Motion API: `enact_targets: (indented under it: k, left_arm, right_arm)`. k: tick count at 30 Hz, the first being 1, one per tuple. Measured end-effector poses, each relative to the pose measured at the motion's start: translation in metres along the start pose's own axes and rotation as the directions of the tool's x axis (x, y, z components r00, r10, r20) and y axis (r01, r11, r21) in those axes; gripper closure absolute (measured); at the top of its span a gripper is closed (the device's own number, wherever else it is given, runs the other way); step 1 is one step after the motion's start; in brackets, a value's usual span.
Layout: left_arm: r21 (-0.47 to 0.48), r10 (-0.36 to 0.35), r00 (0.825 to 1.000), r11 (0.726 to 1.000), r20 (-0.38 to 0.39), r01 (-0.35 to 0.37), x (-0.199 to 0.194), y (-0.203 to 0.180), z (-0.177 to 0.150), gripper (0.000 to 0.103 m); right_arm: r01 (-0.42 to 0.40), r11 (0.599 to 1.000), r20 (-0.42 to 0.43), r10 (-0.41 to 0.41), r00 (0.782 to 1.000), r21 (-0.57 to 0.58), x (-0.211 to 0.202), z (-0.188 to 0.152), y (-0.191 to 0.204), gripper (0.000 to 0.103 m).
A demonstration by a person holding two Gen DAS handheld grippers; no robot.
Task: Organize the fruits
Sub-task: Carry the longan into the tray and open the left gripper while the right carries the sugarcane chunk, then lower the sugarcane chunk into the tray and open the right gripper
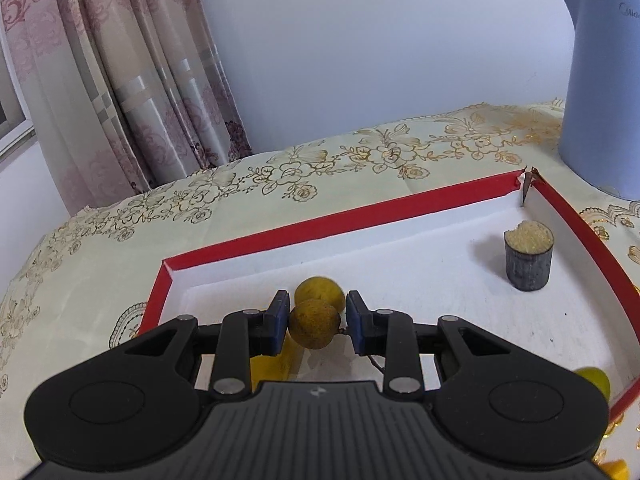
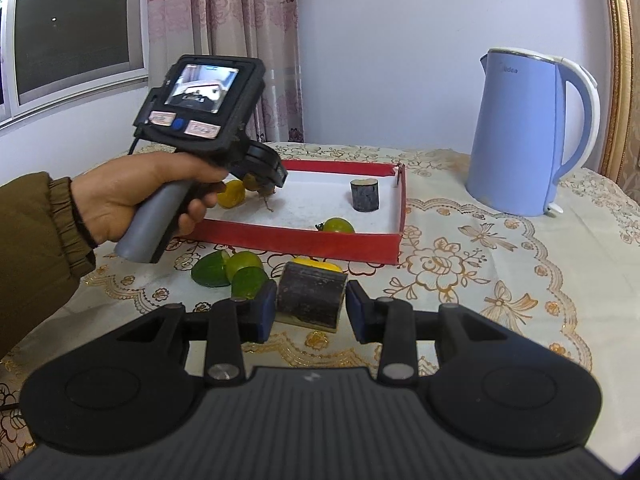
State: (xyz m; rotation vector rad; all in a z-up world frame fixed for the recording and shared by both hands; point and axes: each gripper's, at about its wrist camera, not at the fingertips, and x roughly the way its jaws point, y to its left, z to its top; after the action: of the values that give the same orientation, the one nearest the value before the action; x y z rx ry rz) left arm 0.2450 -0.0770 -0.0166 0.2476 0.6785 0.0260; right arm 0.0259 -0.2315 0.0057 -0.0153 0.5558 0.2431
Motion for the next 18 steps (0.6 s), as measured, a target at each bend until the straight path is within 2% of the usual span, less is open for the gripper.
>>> enact_targets:
  k: [8,9,12,13,15,18]
  left_arm:
    - [-0.044,-0.017,1.000,0.999,-0.017,0.016,0.005,0.000,0.002,0.073]
    - [-0.045,-0.017,1.000,0.999,-0.017,0.016,0.004,0.001,0.002,0.069]
    - [-0.049,-0.009,1.000,0.999,0.007,0.009,-0.006,0.003,-0.001,0.039]
    - [-0.049,0.007,1.000,0.999,0.027,-0.005,-0.011,0.004,-0.001,0.034]
    - [-0.039,0.031,0.998,0.999,0.062,-0.029,-0.023,0.007,-0.004,0.033]
    - [-0.053,0.044,0.996,0.998,0.073,-0.040,-0.034,0.017,-0.011,0.032]
  right_arm:
    - [-0.002,1.000,0.003,0.002,1.000,0.000,0.002,0.001,0.001,0.068]
    - [-0.005,1.000,0.005,0.005,1.000,0.003,0.003,0.002,0.000,0.068]
    - [-0.004,1.000,0.015,0.004,1.000,-0.001,0.007,0.008,-0.001,0.068]
    - [-0.001,1.000,0.021,0.002,1.000,-0.006,0.007,0.011,-0.002,0.068]
    - [-0.002,1.000,0.037,0.002,0.999,-0.015,0.010,0.018,-0.004,0.068]
    - [-0.006,1.000,0.055,0.008,0.998,-0.027,0.015,0.030,-0.009,0.068]
